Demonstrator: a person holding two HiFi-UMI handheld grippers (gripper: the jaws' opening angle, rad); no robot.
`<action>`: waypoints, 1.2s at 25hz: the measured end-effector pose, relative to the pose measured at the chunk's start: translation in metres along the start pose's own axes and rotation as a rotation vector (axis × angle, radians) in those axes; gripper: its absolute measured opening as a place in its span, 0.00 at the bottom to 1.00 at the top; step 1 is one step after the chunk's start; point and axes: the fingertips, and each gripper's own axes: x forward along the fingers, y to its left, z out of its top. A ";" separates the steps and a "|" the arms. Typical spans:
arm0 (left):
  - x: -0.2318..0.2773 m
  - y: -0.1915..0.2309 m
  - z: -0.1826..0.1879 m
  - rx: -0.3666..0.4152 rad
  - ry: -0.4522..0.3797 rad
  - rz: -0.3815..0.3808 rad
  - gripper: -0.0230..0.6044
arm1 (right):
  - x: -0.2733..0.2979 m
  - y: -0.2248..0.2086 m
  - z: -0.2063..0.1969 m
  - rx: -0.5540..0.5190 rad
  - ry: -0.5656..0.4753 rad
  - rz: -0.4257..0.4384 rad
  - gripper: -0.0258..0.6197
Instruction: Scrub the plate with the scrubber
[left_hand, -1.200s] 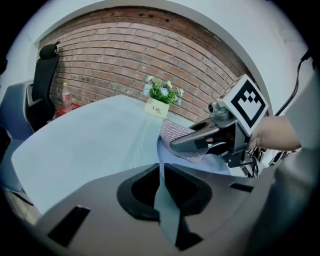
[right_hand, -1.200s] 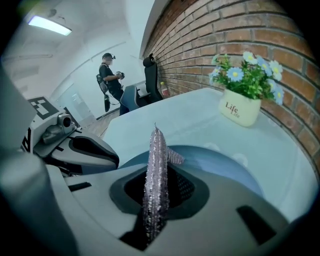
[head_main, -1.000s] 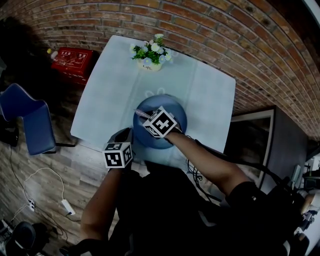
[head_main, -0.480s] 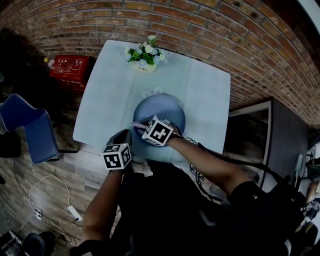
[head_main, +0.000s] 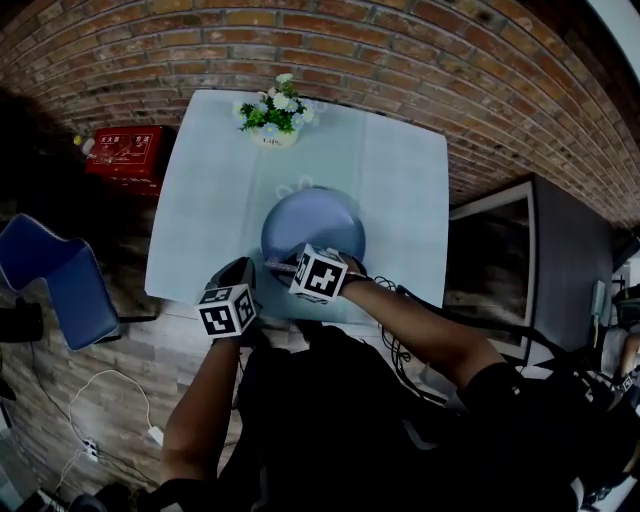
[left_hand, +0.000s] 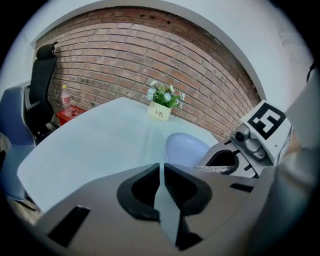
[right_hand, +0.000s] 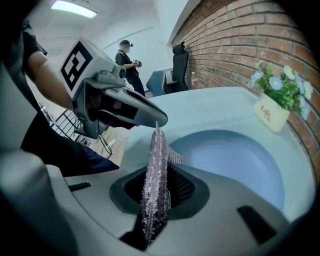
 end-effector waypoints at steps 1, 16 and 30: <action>0.002 -0.001 0.001 0.000 0.002 -0.006 0.10 | -0.001 0.002 -0.001 0.004 -0.001 0.007 0.14; 0.020 -0.009 0.009 0.035 0.034 -0.054 0.10 | -0.014 0.017 -0.021 -0.035 0.009 0.044 0.14; 0.031 -0.016 0.004 0.023 0.053 -0.015 0.10 | -0.067 -0.115 -0.008 0.028 -0.194 -0.242 0.14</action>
